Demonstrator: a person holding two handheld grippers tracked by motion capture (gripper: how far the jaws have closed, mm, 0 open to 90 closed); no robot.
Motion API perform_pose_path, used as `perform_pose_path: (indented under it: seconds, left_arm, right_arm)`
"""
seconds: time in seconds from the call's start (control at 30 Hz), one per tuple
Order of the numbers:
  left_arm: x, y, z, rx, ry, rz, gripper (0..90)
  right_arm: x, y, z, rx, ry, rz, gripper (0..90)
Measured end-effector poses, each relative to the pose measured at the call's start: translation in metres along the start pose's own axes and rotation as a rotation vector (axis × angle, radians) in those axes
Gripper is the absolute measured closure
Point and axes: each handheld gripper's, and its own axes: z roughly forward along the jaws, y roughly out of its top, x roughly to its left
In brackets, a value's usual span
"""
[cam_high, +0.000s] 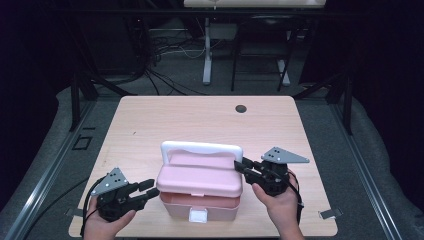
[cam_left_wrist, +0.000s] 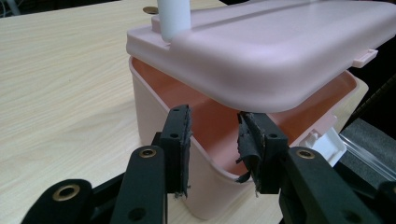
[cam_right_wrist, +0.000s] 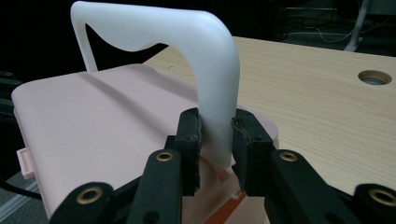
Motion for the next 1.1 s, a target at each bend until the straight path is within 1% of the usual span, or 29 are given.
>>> perform_pose_path:
  seconds: [0.03, 0.07, 0.1, 0.13, 0.17, 0.3, 0.33, 0.53, 0.67, 0.87, 0.9, 1.0, 1.1]
  left_arm:
    - [0.0, 0.0, 0.0, -0.004, -0.001, -0.004, 63.9]
    - [0.0, 0.002, -0.001, 0.001, -0.001, 0.003, 63.9]
    - [0.0, 0.003, 0.0, -0.011, 0.004, 0.003, 63.8]
    - [0.0, 0.005, -0.001, -0.015, 0.0, 0.001, 63.7]
    - [0.0, 0.006, -0.001, -0.021, 0.005, 0.007, 63.6]
    - [0.0, 0.013, -0.003, -0.043, 0.006, 0.015, 63.2]
    - [0.0, 0.015, -0.003, -0.045, 0.007, 0.013, 63.0]
    - [-0.001, 0.026, -0.004, -0.06, 0.022, 0.03, 62.9]
    - [-0.001, 0.032, -0.005, -0.067, 0.019, 0.045, 62.9]
    - [-0.001, 0.044, -0.006, -0.084, 0.006, 0.045, 62.9]
    - [-0.001, 0.045, -0.006, -0.088, 0.005, 0.04, 62.9]
    - [-0.001, 0.051, -0.006, -0.094, 0.01, 0.048, 63.2]
    - [0.0, 0.056, -0.005, -0.101, 0.015, 0.044, 64.9]
  right_arm:
    - [0.0, 0.0, 0.0, -0.003, 0.0, 0.001, 70.8]
    - [-0.001, 0.0, -0.001, -0.005, 0.0, 0.003, 69.7]
    - [-0.001, 0.0, -0.003, -0.011, -0.005, 0.003, 68.9]
    - [-0.002, 0.0, -0.005, -0.017, -0.017, 0.007, 68.1]
    - [-0.003, 0.0, -0.007, -0.022, -0.022, 0.008, 68.1]
    - [-0.005, -0.001, -0.014, -0.038, -0.04, 0.018, 66.9]
    - [-0.006, -0.001, -0.016, -0.036, -0.044, 0.019, 66.3]
    - [-0.007, -0.004, -0.024, -0.033, -0.072, 0.02, 62.8]
    - [-0.008, -0.005, -0.03, -0.017, -0.08, 0.023, 60.3]
    - [-0.005, -0.015, -0.026, 0.021, -0.098, 0.021, 57.7]
    - [-0.005, -0.016, -0.025, 0.026, -0.097, 0.02, 57.2]
    - [-0.003, -0.02, -0.021, 0.041, -0.106, 0.012, 56.3]
    - [-0.002, -0.024, -0.017, 0.052, -0.099, 0.014, 56.0]
